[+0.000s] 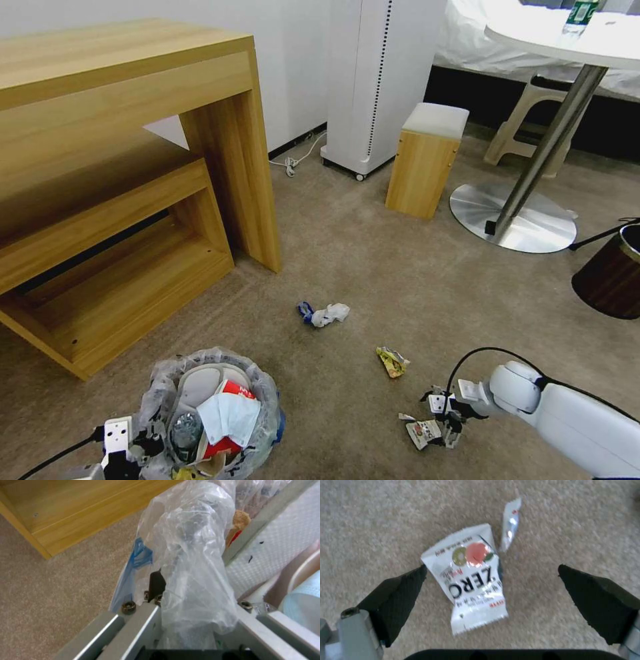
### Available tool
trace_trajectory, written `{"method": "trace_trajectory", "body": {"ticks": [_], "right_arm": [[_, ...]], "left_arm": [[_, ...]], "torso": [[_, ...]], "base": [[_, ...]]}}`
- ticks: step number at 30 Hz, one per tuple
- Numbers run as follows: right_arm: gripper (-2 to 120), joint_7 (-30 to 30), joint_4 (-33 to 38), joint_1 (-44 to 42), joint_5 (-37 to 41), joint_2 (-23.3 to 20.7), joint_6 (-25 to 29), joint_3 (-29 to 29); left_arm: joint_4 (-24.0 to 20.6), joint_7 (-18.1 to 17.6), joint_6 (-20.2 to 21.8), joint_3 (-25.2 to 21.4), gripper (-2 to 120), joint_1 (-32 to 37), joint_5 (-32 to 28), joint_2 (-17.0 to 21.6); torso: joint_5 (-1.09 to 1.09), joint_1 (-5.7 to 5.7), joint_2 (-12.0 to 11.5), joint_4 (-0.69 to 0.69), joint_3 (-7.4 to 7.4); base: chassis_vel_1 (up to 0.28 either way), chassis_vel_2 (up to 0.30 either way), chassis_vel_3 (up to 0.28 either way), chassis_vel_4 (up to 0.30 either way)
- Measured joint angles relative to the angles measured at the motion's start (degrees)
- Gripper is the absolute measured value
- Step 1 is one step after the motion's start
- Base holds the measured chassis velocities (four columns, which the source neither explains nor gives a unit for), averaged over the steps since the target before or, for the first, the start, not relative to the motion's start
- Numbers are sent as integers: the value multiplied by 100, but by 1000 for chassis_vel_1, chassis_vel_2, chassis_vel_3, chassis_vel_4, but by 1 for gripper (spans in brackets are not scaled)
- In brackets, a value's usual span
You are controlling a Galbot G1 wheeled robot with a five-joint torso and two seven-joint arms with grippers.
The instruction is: Pick up the trash bin and place the garbage on the floor into it.
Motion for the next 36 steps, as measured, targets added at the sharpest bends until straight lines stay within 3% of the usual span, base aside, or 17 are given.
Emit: {"method": "trace_trajectory", "body": {"ticks": [26, 28, 34, 36], "right_arm": [[100, 2, -438, -44, -186, 317, 131, -91], [100, -4, -510, -41, -213, 396, 135, -76], [100, 29, -528, -33, -249, 458, 102, -92], [95, 2, -528, -12, -226, 458, 106, -100]], "left_arm": [[27, 36, -15, 1, 1, 4, 19, -45], [40, 33, -22, 8, 1, 1, 29, -54], [38, 26, -24, 10, 1, 1, 30, -41], [38, 22, -23, 9, 1, -6, 30, -26]], "torso": [[-2, 0, 1, -1, 0], [-11, -1, 2, -4, -2], [-13, -1, 4, -5, -3], [-12, -1, 4, -3, -3]], "base": [[0, 0, 0, 0], [0, 0, 0, 0], [0, 0, 0, 0], [0, 0, 0, 0]]}}
